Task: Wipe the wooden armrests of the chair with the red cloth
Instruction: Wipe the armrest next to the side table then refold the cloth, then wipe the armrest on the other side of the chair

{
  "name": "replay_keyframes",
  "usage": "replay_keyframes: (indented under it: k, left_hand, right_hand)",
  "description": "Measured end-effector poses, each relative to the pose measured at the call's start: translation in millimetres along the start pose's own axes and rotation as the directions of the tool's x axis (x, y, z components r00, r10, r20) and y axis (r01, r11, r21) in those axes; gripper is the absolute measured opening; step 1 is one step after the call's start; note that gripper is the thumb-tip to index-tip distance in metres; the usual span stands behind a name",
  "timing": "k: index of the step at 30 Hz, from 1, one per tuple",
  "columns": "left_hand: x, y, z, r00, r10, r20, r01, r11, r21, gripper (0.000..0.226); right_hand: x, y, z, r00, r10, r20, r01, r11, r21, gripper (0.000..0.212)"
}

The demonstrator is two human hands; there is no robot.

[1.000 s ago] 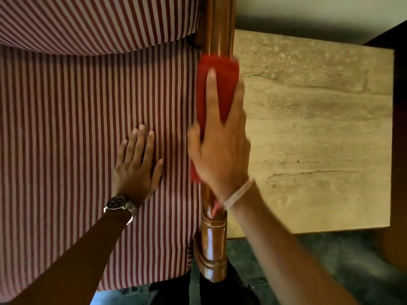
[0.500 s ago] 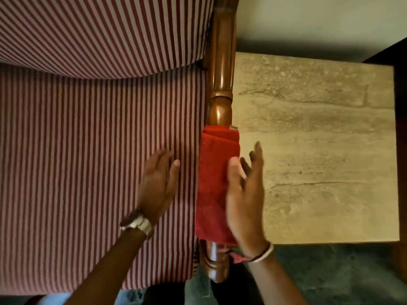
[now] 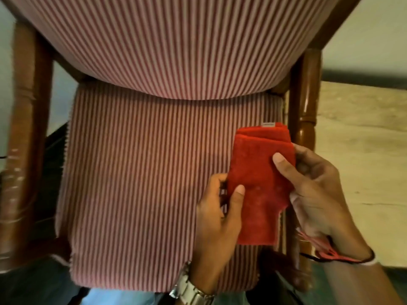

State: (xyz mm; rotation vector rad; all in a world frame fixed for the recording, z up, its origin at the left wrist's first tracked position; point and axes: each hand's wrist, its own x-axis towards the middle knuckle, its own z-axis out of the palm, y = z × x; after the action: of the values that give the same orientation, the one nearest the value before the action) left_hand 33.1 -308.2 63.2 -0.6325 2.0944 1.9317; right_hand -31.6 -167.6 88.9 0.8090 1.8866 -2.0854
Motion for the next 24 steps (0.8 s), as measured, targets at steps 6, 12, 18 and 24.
replay_keyframes:
  k: [6, 12, 18, 24]
  left_hand:
    - [7.8, 27.8, -181.6, 0.965, 0.111, -0.236, -0.030, 0.946, 0.322, 0.011]
    - [18.4, 20.2, -324.1, 0.851, 0.175, -0.496, 0.116, 0.857, 0.502, 0.036]
    - [47.5, -40.0, -365.5, 0.910, 0.069, -0.408, 0.300, 0.571, 0.765, 0.054]
    - [75.6, -61.2, -368.3, 0.966, 0.260, -0.016, -0.072, 0.325, 0.943, 0.068]
  right_hand:
    - [-33.1, 12.4, 161.5, 0.944, 0.132, 0.303, -0.200, 0.958, 0.205, 0.025]
    - [-54.0, 39.9, 318.2, 0.827, 0.210, 0.521, -0.284, 0.956, 0.066, 0.033]
    - [-34.1, 113.6, 370.6, 0.887, 0.099, 0.451, 0.043, 0.954, -0.295, 0.043]
    - [22.3, 222.7, 261.5, 0.808, -0.182, 0.560, 0.568, -0.010, -0.823, 0.062]
